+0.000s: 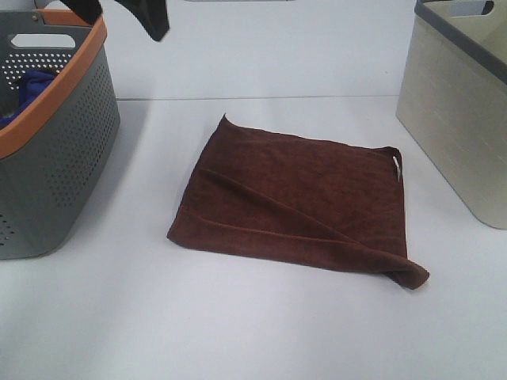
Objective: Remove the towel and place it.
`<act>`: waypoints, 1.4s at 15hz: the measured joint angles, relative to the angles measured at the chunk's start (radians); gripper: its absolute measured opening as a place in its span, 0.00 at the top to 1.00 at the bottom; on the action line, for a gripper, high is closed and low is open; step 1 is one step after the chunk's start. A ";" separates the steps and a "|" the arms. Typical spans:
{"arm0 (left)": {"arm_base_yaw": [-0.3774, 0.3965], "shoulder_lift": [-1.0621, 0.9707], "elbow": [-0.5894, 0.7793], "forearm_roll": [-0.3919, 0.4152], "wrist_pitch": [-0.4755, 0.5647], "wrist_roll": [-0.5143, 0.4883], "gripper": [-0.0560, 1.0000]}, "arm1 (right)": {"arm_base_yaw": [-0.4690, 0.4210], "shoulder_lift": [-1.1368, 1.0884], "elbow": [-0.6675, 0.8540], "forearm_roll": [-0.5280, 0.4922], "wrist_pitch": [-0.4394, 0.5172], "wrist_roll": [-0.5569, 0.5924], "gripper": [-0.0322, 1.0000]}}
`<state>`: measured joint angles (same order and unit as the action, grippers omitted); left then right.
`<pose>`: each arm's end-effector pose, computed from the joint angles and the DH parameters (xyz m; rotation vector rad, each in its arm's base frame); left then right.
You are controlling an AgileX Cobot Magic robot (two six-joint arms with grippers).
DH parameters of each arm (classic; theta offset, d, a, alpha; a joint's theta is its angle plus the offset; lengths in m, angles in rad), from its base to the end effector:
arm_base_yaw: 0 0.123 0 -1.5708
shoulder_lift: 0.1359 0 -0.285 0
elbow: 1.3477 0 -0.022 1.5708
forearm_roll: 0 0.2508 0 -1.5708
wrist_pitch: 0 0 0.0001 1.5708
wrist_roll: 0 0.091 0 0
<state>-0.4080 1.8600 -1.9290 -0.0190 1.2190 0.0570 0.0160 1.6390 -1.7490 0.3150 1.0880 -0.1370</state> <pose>0.3721 -0.1626 0.3638 0.6061 2.5705 -0.1451 0.3553 0.0307 0.4059 -0.1274 2.4230 0.3518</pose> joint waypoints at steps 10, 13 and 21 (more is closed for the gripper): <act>0.384 -0.460 0.384 0.030 0.000 -0.013 0.20 | -0.233 -0.414 0.401 -0.062 0.001 -0.040 0.05; 0.393 -0.678 0.593 0.070 0.001 -0.013 0.20 | -0.233 -0.707 0.638 -0.075 0.002 -0.053 0.05; 0.395 -1.018 0.725 0.152 0.002 -0.021 0.20 | -0.233 -1.359 1.110 -0.143 0.002 -0.092 0.05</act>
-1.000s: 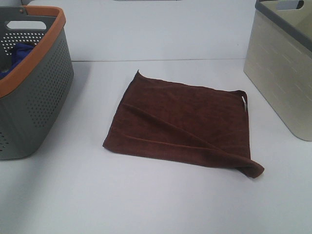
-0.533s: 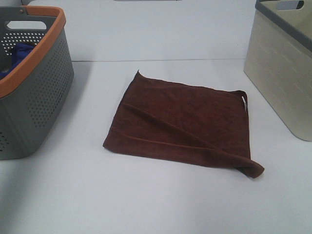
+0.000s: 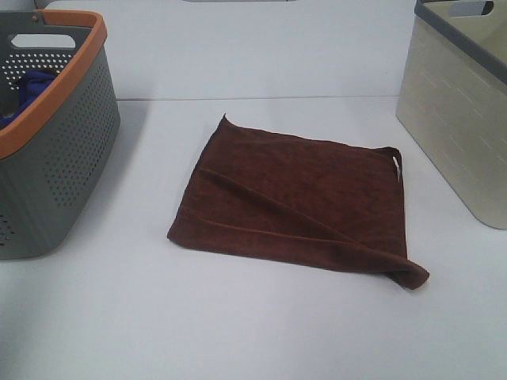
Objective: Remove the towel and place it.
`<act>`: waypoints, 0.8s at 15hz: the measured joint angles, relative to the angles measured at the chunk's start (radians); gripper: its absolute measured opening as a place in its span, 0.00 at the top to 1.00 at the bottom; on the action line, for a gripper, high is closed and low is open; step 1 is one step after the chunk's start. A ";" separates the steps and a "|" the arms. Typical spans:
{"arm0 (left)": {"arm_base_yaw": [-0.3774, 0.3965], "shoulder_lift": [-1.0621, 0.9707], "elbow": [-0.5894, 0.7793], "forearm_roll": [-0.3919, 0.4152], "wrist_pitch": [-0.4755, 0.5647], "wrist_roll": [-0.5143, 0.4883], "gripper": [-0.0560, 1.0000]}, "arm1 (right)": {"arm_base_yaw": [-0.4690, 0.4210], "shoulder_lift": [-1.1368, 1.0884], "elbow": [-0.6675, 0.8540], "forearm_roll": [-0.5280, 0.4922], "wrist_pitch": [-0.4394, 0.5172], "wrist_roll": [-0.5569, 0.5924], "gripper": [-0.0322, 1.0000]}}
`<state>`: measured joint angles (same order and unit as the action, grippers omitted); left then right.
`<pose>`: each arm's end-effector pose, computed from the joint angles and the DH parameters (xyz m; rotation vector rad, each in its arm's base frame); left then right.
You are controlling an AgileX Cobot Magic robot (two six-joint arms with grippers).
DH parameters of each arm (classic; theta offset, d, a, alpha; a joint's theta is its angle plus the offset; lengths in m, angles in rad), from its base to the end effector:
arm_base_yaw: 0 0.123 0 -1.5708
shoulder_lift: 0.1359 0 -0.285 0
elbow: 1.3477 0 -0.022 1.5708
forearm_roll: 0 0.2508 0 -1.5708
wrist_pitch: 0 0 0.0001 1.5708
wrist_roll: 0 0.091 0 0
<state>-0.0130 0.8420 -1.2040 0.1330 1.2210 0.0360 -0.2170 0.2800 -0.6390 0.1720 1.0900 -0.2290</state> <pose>0.1221 0.0098 0.4252 0.0489 2.3387 0.1802 0.0306 0.0074 0.3126 -0.0095 2.2001 -0.0364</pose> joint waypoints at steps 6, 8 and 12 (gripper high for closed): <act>0.000 -0.398 0.238 0.037 -0.090 0.012 0.20 | 0.098 -0.085 0.089 0.009 -0.009 -0.033 0.05; 0.000 -0.557 0.391 0.037 -0.104 0.059 0.20 | 0.098 -0.192 0.089 0.008 -0.006 -0.033 0.05; 0.000 -0.756 0.541 0.020 -0.103 0.091 0.20 | 0.098 -0.284 0.089 0.026 0.000 -0.030 0.05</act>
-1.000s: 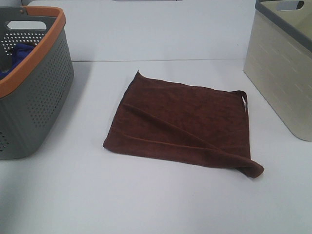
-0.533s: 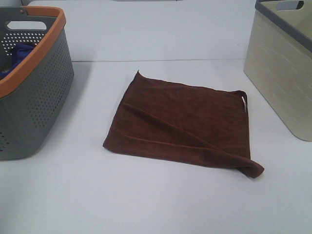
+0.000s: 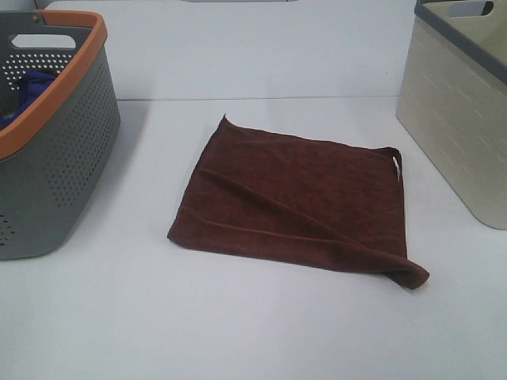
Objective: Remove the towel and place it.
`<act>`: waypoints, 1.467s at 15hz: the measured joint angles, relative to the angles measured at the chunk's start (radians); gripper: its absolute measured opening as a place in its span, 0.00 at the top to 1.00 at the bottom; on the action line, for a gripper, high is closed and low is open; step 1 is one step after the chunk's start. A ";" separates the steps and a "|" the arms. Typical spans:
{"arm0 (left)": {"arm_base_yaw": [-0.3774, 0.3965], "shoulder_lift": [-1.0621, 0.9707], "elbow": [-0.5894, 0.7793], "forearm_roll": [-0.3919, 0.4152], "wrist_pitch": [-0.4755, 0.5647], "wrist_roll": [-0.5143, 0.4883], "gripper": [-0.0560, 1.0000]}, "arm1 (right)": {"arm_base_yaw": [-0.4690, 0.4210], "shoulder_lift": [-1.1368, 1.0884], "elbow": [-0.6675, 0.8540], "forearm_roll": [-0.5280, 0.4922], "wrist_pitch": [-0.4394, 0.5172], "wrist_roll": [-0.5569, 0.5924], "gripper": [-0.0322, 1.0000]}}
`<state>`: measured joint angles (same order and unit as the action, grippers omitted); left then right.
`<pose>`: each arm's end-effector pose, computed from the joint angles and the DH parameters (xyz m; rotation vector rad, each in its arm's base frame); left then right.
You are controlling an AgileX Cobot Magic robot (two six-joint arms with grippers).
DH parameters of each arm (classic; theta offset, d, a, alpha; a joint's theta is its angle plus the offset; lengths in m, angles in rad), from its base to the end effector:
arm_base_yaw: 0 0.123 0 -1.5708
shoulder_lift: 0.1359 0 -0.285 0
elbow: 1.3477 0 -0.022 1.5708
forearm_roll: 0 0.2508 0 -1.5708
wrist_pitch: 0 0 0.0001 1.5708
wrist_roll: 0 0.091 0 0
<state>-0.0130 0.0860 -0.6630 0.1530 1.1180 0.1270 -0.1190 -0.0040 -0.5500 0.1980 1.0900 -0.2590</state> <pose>-0.0128 0.0126 0.3184 0.1223 2.0209 0.2537 -0.0117 0.0174 0.2898 -0.1590 1.9979 -0.0064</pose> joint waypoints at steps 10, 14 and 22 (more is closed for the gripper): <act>0.000 -0.092 0.155 -0.217 -0.059 -0.004 0.20 | 0.000 -0.001 0.044 0.008 -0.010 -0.031 0.05; 0.000 -0.092 0.155 -0.220 -0.065 -0.006 0.20 | 0.000 -0.001 0.046 0.008 -0.010 -0.031 0.05; 0.000 -0.092 0.155 -0.220 -0.065 -0.008 0.20 | 0.000 -0.001 0.046 0.011 -0.011 -0.029 0.05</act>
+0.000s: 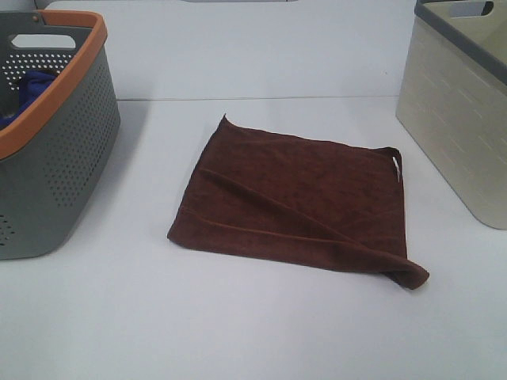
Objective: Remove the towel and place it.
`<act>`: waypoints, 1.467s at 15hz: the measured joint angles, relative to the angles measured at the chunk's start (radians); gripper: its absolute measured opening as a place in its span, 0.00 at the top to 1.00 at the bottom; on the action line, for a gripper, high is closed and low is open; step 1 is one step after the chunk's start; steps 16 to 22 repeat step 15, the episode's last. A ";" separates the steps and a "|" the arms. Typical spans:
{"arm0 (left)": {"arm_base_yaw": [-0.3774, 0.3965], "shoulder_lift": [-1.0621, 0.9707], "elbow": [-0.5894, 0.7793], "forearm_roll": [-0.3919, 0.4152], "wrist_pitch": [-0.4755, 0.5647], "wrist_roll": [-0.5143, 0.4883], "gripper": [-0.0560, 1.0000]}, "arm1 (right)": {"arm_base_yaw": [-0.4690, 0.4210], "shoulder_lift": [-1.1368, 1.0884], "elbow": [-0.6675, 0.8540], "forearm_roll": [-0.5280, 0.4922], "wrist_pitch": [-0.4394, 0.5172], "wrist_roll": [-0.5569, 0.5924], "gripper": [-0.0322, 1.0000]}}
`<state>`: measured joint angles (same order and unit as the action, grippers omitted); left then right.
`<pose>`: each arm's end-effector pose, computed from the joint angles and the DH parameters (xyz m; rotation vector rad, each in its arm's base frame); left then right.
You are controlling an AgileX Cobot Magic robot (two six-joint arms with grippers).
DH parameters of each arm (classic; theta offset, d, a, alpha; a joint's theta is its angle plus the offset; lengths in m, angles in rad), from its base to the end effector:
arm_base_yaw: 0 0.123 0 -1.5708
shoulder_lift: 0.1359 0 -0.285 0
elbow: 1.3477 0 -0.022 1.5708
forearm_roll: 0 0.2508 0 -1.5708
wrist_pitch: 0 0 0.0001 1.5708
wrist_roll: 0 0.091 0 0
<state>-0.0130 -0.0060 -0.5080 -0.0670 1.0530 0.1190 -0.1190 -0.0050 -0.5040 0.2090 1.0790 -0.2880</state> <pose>-0.0066 -0.0052 0.2802 0.1366 2.0162 -0.0127 -0.0058 0.0175 0.2783 -0.1848 2.0274 -0.0048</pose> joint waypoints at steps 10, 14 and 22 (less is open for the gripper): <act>0.000 0.000 0.000 0.000 -0.001 0.000 0.20 | 0.000 0.000 0.000 0.002 -0.004 0.010 0.05; 0.000 0.000 0.000 0.000 -0.001 0.000 0.20 | 0.000 0.000 0.000 0.002 -0.005 0.010 0.05; 0.000 0.000 0.000 0.000 -0.001 0.000 0.20 | 0.000 0.000 0.000 0.002 -0.005 0.010 0.05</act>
